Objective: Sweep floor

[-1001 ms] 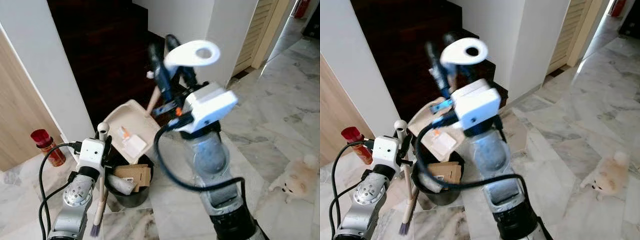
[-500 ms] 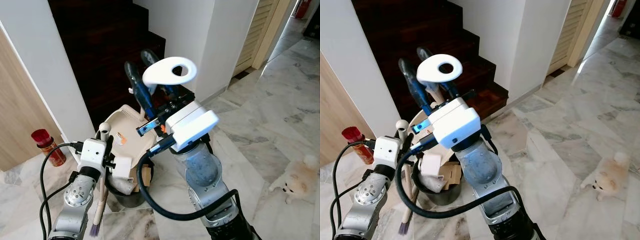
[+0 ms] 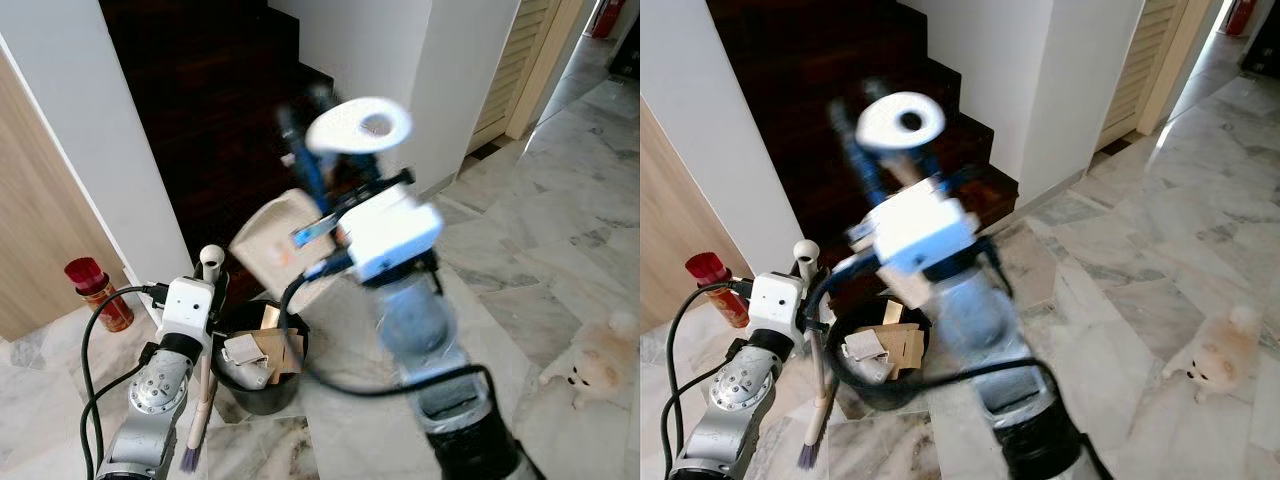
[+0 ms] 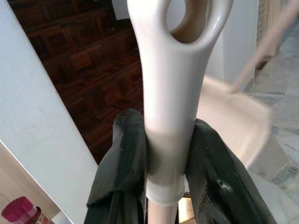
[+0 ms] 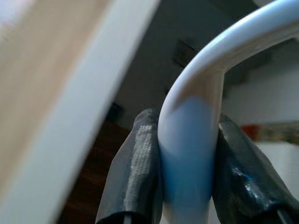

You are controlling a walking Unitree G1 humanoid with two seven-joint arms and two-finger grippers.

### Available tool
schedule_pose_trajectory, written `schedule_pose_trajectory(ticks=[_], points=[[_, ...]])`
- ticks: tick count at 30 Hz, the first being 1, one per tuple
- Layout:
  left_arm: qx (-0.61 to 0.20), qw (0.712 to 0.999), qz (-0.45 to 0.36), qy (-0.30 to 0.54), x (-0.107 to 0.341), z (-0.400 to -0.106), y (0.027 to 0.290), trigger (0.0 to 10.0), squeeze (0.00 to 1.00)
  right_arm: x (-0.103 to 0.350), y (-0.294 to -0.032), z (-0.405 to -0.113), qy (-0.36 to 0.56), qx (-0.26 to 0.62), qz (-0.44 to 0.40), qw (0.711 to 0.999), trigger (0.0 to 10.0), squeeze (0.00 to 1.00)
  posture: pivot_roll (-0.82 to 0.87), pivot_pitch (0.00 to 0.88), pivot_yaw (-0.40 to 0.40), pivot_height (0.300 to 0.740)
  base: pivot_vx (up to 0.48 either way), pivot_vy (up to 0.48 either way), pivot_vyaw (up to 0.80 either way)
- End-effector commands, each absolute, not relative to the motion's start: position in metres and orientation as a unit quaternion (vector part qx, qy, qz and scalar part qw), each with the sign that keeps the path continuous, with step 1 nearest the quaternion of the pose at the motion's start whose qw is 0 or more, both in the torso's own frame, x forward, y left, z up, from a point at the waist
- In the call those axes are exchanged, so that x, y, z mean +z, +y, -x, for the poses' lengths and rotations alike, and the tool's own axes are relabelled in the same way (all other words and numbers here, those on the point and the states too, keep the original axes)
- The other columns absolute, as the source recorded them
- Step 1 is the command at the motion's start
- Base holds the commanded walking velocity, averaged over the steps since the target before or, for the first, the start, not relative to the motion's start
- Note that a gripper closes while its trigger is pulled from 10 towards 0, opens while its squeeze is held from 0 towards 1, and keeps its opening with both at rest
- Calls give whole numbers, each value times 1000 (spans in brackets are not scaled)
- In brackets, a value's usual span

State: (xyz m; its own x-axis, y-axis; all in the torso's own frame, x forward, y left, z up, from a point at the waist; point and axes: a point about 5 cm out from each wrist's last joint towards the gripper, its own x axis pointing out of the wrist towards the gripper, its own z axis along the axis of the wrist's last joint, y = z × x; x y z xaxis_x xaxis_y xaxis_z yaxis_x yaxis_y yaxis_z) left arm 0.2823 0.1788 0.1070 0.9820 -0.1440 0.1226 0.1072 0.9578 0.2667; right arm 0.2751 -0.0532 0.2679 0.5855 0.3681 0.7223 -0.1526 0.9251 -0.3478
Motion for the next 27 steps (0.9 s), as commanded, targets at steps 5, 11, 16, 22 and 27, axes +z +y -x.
schedule_pose_trajectory(ticks=[5,11,16,22,27], points=[[-75,983,-138,-90,112,-281,175,10000,0,260,-102,-302,-371,23,95,924,10000,0,30,4,-2,740,0,0,0],[-73,985,-132,-86,110,-281,175,10000,0,226,-140,-319,-271,-62,51,959,10000,0,30,0,0,740,0,0,0],[-63,987,-119,-84,109,-280,176,10000,0,182,-183,-324,-178,-146,7,973,10000,0,29,12,-1,740,0,0,0],[-52,991,-100,-79,107,-279,178,10000,0,163,-197,-321,-151,-167,13,974,10000,0,31,19,-3,740,0,0,0],[-45,992,-91,-76,105,-278,180,10000,0,154,-208,-320,-142,-177,33,973,10000,0,26,18,-4,740,0,0,0]])
